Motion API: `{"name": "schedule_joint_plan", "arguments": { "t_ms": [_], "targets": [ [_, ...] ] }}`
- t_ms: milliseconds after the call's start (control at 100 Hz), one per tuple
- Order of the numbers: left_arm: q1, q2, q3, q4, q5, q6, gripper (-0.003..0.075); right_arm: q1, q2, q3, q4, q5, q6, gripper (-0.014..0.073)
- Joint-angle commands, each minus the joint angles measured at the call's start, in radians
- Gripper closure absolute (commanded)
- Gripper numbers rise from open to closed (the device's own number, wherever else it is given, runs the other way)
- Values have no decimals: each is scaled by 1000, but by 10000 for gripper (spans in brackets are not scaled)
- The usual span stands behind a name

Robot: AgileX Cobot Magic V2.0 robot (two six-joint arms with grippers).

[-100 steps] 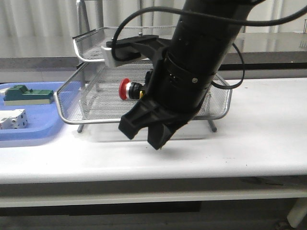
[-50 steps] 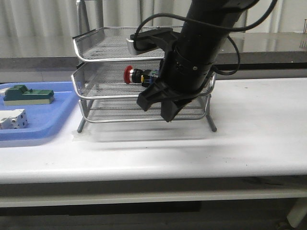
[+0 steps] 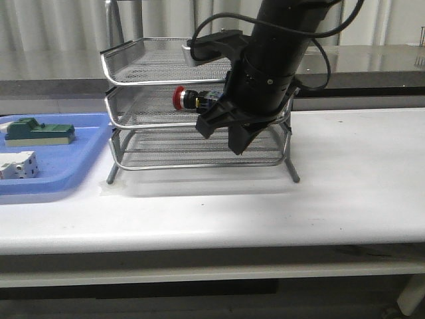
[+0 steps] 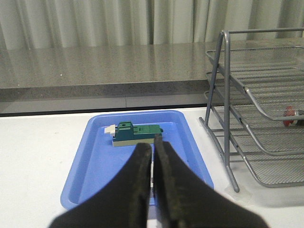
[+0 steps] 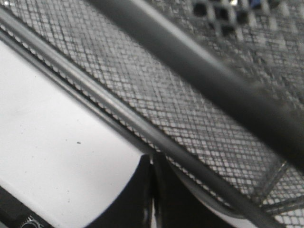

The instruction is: Place button on rack with both arms

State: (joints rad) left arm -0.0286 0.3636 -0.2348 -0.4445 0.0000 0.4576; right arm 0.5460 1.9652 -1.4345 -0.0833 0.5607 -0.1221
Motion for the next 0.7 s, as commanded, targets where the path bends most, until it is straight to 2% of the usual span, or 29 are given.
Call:
{"name": "schedule_joint_plan", "arguments": {
  "t_ms": [0, 350, 690],
  "targets": [
    [2, 8, -28, -9, -70, -10, 716, -5, -59, -32, 19, 6, -8, 662],
    [2, 8, -28, -9, -70, -10, 716, -13, -164, -6, 24, 93, 31, 662],
    [2, 8, -28, -9, -70, -10, 716, -87, -401, 207, 11, 48, 109, 662]
  ]
}}
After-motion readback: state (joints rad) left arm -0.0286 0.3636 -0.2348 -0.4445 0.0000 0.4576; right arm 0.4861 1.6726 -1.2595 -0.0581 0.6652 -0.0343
